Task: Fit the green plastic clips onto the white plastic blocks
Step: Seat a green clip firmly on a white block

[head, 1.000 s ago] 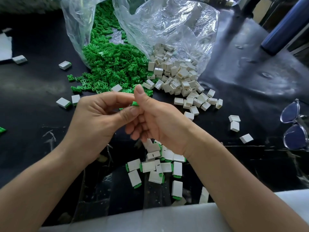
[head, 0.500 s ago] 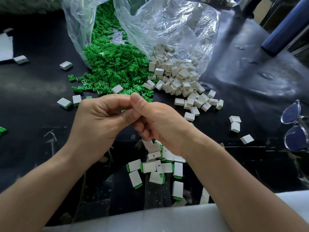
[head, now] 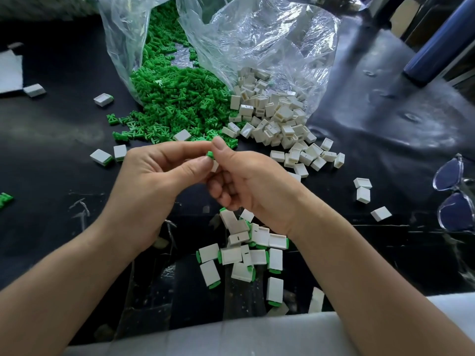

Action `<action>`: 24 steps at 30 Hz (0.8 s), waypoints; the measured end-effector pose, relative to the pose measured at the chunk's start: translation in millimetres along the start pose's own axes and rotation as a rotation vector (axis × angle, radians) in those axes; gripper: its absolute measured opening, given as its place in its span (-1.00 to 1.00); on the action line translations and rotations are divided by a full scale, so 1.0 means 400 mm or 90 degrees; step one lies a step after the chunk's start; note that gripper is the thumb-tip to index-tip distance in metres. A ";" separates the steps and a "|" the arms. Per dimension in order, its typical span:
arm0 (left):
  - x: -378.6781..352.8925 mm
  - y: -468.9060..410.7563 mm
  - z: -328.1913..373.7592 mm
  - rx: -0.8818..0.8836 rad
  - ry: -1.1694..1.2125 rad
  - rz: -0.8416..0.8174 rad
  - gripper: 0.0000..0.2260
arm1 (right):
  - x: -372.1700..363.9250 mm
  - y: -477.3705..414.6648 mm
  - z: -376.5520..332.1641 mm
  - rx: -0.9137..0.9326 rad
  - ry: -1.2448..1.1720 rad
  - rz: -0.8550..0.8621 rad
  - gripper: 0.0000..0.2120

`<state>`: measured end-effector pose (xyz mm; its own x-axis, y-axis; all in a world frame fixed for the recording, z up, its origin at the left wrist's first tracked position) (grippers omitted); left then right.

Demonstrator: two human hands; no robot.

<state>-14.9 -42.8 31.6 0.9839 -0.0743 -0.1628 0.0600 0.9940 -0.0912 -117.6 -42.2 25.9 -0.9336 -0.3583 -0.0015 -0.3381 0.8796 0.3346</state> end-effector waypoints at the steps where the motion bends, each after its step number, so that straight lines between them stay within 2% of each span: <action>1: 0.001 0.000 -0.001 0.007 0.002 0.004 -0.83 | 0.000 0.000 -0.001 -0.001 0.003 -0.002 -0.60; 8: 0.002 -0.001 -0.008 0.055 0.011 0.003 -0.83 | 0.004 -0.002 0.003 0.002 0.027 0.001 -0.60; 20: -0.008 0.002 0.002 0.060 0.037 -0.015 -0.86 | 0.009 -0.003 0.003 0.052 0.076 0.035 -0.60; 24: -0.011 0.005 0.003 0.057 0.064 -0.005 -0.80 | 0.007 0.002 -0.005 0.081 0.071 0.063 -0.68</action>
<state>-18.7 -40.6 33.5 0.9616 -0.0856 -0.2607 0.0870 0.9962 -0.0059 -120.1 -43.2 28.1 -0.9466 -0.2940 0.1321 -0.2639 0.9423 0.2061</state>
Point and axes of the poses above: each hand's wrist, its own y-axis away from the middle knuckle, its own x-axis out of the back of the hand, z = x × y, the point moved 6 cm from there along -y, towards the middle knuckle, and after that the axes turned 7 degrees about z, right-handed, at the moved point
